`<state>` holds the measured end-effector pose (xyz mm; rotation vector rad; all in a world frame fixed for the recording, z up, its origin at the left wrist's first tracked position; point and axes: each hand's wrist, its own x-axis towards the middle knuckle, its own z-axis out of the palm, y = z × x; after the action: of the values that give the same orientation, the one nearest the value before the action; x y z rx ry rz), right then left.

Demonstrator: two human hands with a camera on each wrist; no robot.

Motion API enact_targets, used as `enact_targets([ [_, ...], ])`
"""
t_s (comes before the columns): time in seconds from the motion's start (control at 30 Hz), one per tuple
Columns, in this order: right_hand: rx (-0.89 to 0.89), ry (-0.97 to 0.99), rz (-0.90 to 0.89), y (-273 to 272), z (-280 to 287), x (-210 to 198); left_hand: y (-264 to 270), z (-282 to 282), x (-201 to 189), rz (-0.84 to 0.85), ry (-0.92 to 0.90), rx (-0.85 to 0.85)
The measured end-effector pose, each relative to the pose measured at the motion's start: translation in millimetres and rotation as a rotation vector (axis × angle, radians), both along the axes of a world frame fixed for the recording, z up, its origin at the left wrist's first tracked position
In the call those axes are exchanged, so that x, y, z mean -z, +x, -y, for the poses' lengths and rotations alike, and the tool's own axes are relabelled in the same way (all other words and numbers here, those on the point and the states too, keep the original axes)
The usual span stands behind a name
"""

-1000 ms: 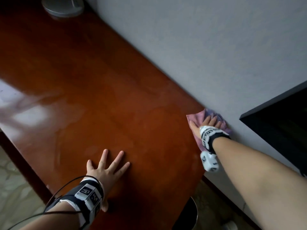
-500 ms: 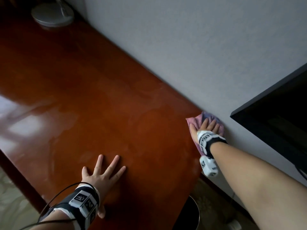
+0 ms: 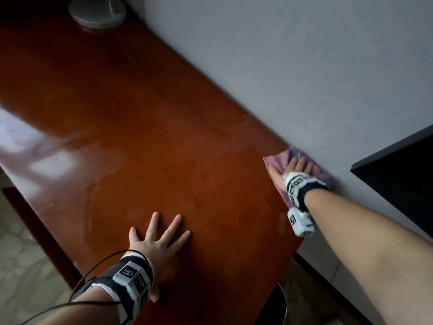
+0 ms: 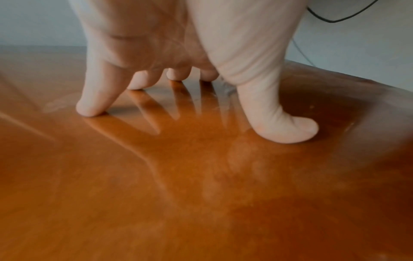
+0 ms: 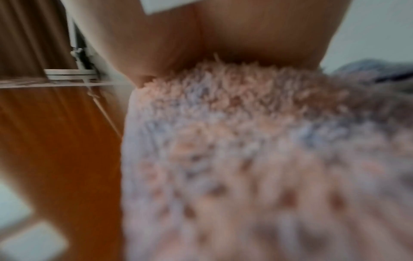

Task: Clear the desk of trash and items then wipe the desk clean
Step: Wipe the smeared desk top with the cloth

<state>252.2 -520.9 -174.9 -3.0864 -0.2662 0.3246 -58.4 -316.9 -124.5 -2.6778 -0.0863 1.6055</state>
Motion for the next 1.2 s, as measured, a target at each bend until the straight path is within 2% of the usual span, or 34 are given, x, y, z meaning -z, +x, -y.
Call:
enact_targets([
  [0.1,-0.093,-0.064,0.001,7.6,-57.8,-5.9,-1.4,-0.4,-0.8,-0.003,-0.002,-0.016],
  [0.17,-0.203,-0.127,-0.015,-2.5,-75.7,-8.3,-0.2,-0.3,-1.8,-0.002,-0.012,-0.022],
  [0.3,-0.412,-0.229,-0.048,-11.9,-52.8,-7.8,0.2,-0.5,-1.8,0.017,-0.03,-0.038],
  [0.4,-0.328,-0.261,-0.051,19.5,-44.3,-10.2,-1.2,-1.0,0.0,0.03,-0.049,-0.056],
  [0.53,-0.243,-0.281,-0.027,46.6,-107.2,-19.8,-3.5,-2.0,2.0,0.047,-0.071,-0.086],
  [0.63,-0.299,-0.253,-0.044,47.6,-148.3,-21.8,-2.7,-0.6,-4.5,0.07,-0.087,-0.117],
  [0.7,-0.431,-0.267,-0.108,29.7,-158.9,-22.8,-2.0,-0.7,-11.0,0.075,-0.093,-0.123],
  [0.8,-0.572,-0.286,-0.126,-6.2,-134.9,-20.6,-1.5,-1.2,-16.9,0.081,-0.104,-0.134],
  [0.93,-0.458,-0.313,-0.15,-2.7,-102.5,-26.0,-2.5,-2.5,-21.2,0.083,-0.123,-0.15],
  [1.07,-0.278,-0.25,-0.071,-1.7,-154.0,-32.8,-3.4,-3.3,-22.7,0.104,-0.144,-0.164],
  [1.2,-0.467,-0.258,-0.192,-53.1,-199.8,-34.5,-3.9,-3.7,-25.2,0.111,-0.148,-0.174],
])
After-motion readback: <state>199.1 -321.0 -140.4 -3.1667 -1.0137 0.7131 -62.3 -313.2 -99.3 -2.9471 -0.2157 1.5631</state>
